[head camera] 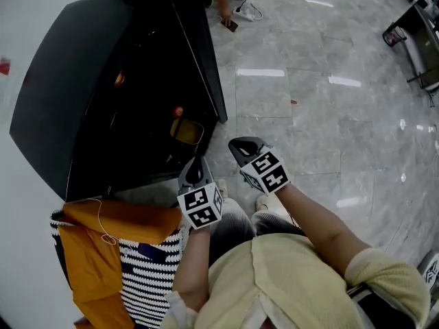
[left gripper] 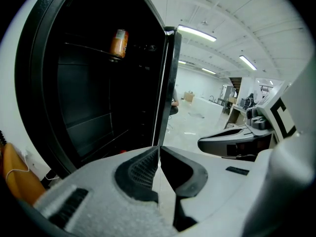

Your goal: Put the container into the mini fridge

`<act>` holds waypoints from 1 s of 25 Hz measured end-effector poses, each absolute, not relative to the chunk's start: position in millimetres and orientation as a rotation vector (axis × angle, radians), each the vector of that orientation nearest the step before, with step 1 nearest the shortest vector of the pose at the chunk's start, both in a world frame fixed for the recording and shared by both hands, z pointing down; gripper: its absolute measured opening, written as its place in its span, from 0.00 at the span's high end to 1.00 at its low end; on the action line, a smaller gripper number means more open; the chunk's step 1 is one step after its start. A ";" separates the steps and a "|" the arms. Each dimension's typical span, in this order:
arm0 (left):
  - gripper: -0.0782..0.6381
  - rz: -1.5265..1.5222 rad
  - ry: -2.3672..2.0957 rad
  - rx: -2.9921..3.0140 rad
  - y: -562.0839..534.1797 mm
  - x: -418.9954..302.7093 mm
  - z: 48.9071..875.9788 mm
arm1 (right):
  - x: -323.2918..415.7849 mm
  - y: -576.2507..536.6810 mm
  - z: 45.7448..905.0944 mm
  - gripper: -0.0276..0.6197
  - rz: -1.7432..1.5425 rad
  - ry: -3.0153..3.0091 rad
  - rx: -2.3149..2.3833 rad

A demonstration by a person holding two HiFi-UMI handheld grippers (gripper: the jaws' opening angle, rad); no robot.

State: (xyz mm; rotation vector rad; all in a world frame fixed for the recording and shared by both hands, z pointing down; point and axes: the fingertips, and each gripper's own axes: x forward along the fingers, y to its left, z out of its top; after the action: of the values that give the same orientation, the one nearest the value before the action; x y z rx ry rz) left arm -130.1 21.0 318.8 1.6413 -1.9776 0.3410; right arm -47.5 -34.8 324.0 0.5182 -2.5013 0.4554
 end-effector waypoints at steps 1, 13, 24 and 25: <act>0.84 0.341 -1.984 1.648 21.5 -129.9 314.3 | -46.4 -34.0 321.1 0.91 0.458 -2.503 0.516; 0.84 0.345 -2.005 1.648 38.3 -125.7 295.5 | -31.9 -30.4 292.7 0.91 0.486 -2.530 0.553; 0.84 0.318 -2.042 1.619 54.3 -128.6 289.3 | -25.8 -21.5 282.7 0.91 0.530 -2.548 0.583; 0.84 0.315 -2.043 1.612 56.4 -129.1 290.0 | -25.5 -20.7 282.5 0.91 0.529 -2.548 0.582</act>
State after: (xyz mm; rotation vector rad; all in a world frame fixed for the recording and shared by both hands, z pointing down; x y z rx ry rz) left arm -129.1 56.4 290.0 1.6116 -2.0426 0.3155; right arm -25.5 -20.7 282.5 0.5820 -2.5484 0.5285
